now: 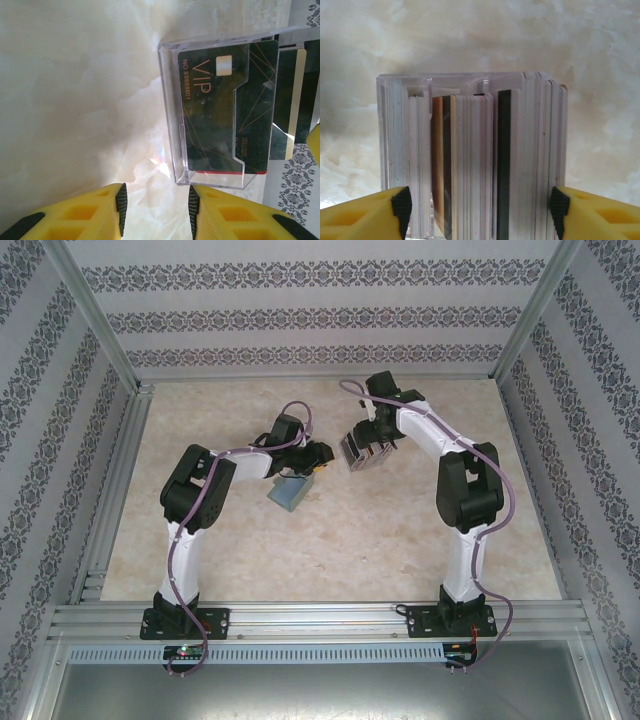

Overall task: Put the credit cards into the card holder
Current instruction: Pick up the credit card from the storage box.

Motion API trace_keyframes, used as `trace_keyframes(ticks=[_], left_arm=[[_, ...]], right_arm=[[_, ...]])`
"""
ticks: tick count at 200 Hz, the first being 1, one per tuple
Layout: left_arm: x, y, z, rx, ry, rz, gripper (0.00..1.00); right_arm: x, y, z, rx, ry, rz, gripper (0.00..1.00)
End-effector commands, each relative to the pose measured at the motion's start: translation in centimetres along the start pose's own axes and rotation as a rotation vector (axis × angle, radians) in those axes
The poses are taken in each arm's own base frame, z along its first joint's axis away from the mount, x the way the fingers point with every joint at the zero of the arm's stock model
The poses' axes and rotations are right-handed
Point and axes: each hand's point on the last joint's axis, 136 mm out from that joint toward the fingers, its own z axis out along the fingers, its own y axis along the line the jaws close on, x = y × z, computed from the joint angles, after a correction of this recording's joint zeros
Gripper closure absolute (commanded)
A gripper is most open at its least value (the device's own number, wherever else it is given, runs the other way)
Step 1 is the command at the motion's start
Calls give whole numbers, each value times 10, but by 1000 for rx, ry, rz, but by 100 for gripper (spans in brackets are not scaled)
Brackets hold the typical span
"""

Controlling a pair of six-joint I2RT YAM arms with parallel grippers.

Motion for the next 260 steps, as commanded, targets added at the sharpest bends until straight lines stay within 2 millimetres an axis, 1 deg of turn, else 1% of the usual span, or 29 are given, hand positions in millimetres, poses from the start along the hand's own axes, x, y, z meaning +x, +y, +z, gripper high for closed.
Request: trace_keyframes(ticks=[1, 38, 91, 111, 132, 166, 189, 215, 239, 260], left_arm=[[-2, -14, 11, 50, 1, 28, 60], [-1, -17, 11, 51, 6, 35, 60], [1, -14, 13, 50, 9, 29, 60], [1, -14, 12, 46, 11, 31, 60], [1, -14, 12, 46, 10, 31, 60], [2, -12, 13, 45, 10, 28, 60], [2, -12, 13, 48, 9, 27, 60], [2, -13, 13, 50, 10, 28, 60], [2, -11, 13, 46, 11, 26, 60], [3, -10, 14, 43, 13, 27, 60]], right_arm=[[-2, -6, 4, 63, 20, -22, 22], [5, -23, 13, 145, 55, -18, 18], [13, -28, 22, 178, 86, -23, 18], [8, -29, 14, 174, 54, -7, 18], [1, -34, 3, 172, 18, 16, 20], [-3, -42, -13, 179, -19, 33, 23], [-4, -43, -17, 170, -30, 38, 25], [-1, -37, -10, 143, -9, 27, 30], [2, -31, -4, 118, 6, 18, 39], [2, -25, -4, 86, 5, 21, 48]])
